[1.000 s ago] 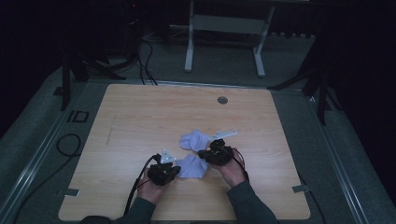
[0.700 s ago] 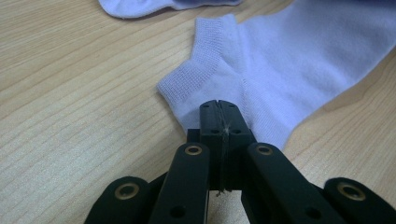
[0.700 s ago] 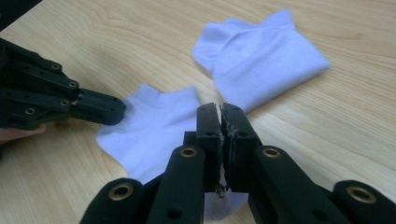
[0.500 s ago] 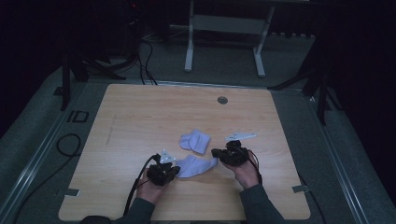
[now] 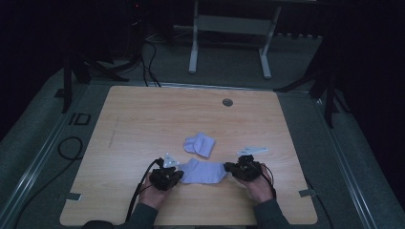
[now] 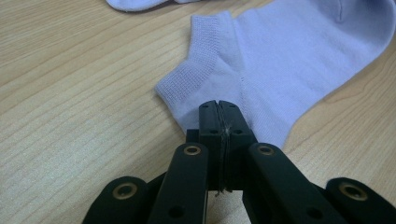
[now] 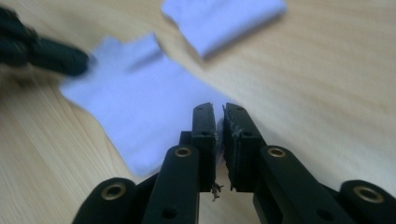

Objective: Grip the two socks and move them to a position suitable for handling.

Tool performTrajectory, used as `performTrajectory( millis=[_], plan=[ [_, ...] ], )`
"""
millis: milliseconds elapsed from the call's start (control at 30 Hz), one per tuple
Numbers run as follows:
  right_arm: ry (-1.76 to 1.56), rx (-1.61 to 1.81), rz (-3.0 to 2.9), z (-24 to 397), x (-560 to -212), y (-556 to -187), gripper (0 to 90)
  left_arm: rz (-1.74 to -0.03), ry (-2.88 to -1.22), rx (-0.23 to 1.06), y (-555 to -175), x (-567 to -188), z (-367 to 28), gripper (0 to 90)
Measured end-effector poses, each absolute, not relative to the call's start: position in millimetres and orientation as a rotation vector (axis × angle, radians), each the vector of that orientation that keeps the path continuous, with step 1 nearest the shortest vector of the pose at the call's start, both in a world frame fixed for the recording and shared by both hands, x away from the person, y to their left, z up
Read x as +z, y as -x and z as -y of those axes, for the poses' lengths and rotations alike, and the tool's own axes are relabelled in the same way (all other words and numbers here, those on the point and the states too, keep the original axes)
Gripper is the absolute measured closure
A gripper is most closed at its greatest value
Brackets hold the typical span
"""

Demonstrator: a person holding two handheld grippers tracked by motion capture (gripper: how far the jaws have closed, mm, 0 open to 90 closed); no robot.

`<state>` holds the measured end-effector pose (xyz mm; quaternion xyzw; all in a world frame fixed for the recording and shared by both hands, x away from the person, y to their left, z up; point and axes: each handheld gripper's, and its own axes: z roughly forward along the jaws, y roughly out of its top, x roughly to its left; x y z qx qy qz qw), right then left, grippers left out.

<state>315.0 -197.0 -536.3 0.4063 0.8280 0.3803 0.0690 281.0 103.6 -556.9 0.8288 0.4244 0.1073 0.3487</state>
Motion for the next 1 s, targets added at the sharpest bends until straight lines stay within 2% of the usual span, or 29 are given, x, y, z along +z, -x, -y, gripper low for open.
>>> performTrajectory(
  millis=[433,567,800,1000],
  plan=[
    [-1.183,0.93,-2.457,203.7,-548.1,-307.0,68.8,-1.099,-2.161,0.286,-279.9,-555.6,-103.6,85.8],
    [-1.19,0.926,-2.434,205.5,-545.5,-308.1,68.8,-1.096,-2.159,0.293,-279.3,-554.7,-103.2,84.3],
    [-1.16,1.112,-2.447,203.1,-526.9,-301.3,73.4,-1.051,-2.119,0.336,-278.5,-547.7,-103.1,83.4],
    [-1.092,1.051,-2.564,189.1,-534.3,-295.2,74.6,-1.062,-2.105,0.348,-281.9,-545.5,-106.7,83.7]
  ],
)
